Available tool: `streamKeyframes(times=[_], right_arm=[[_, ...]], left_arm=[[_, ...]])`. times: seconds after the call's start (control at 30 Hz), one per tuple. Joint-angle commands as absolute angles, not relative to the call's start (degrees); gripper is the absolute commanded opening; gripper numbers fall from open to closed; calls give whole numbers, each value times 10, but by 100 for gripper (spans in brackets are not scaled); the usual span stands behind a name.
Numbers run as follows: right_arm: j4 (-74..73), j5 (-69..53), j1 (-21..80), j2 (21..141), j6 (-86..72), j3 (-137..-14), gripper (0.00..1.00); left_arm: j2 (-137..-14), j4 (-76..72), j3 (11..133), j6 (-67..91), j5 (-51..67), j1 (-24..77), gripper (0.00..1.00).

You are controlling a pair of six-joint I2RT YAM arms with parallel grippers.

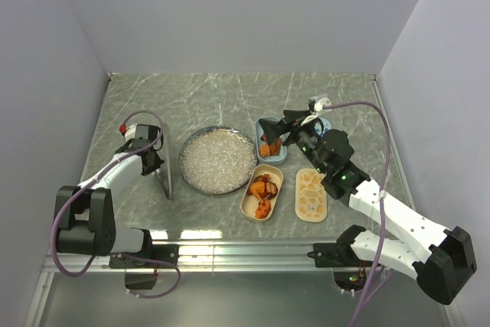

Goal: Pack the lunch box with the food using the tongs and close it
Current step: Put down the clamp

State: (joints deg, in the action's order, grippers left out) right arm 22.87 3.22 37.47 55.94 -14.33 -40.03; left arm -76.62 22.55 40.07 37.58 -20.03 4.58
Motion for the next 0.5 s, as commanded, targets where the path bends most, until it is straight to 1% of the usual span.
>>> streamKeyframes(times=[0.0,0.17,0.27,0.3,0.37,0.47], right_arm=[[252,24,371,564,-148,-403,95],[251,22,371,572,-149,-407,95],[250,19,370,574,-149,-407,95],[250,18,371,575,-148,-408,95],[248,18,371,575,-148,-408,95],[247,18,371,576,-148,-409,95]], left_arm=[[-770,237,410,384,-231,47,1],[-750,234,411,379,-231,47,3],[-756,233,418,372,-226,47,6],[-758,233,420,370,-227,47,9],[-765,236,424,367,-230,47,11],[-768,235,430,360,-231,47,19]])
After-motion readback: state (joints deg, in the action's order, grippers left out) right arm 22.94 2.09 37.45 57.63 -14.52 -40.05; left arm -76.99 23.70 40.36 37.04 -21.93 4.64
